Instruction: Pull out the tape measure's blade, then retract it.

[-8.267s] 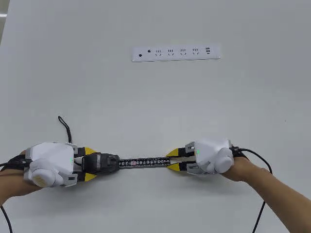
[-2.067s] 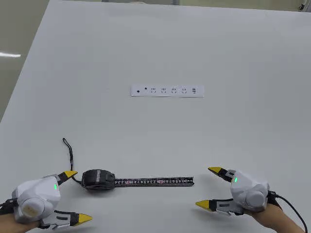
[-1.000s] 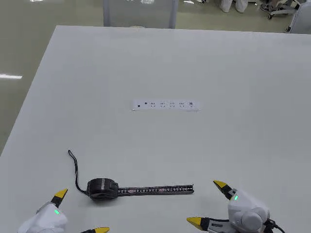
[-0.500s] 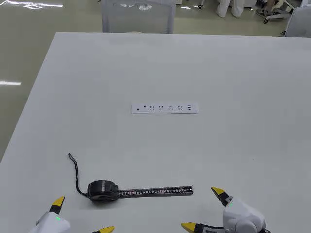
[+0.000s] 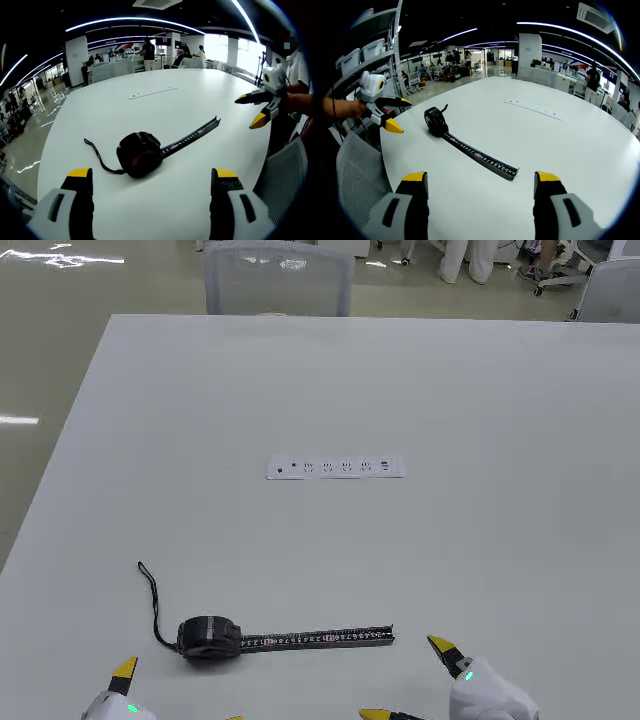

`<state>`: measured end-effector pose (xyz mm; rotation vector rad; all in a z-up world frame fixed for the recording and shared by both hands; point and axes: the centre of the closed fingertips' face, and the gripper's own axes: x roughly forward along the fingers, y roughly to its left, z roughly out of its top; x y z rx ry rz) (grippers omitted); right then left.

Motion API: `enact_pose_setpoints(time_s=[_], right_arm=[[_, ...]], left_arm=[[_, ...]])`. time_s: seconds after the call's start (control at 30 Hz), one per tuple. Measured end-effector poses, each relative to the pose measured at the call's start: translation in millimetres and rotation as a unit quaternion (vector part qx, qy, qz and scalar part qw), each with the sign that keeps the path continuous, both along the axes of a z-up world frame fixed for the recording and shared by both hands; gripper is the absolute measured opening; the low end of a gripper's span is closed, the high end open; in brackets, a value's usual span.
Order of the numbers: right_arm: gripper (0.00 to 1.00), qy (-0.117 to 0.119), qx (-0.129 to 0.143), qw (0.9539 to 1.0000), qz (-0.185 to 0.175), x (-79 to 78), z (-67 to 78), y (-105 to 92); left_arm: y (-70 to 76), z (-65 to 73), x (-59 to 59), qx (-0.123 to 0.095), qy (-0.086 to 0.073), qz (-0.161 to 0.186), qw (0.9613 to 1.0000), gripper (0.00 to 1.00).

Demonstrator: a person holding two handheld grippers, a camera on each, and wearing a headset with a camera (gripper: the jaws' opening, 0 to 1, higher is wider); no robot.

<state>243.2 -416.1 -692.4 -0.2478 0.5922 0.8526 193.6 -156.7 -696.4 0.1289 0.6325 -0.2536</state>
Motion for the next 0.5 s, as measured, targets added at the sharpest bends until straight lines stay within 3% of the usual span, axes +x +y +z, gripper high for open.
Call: enact_pose_setpoints(time_s=[0.17,0.5], right_arm=[[0.88,-0.003,0.002,1.0000,-0.004,-3.4,2.8,4.6],[0.87,-0.002,0.000,0.9999,-0.011,-9.2,-0.1,11.7]], left_arm=[[-2.8,5.2,4.8,0.006,-0.015,0.023,0.9996,0.98],[-15.2,2.4,12.0,0.013,-0.025,0.057,0.9980,0.98]])
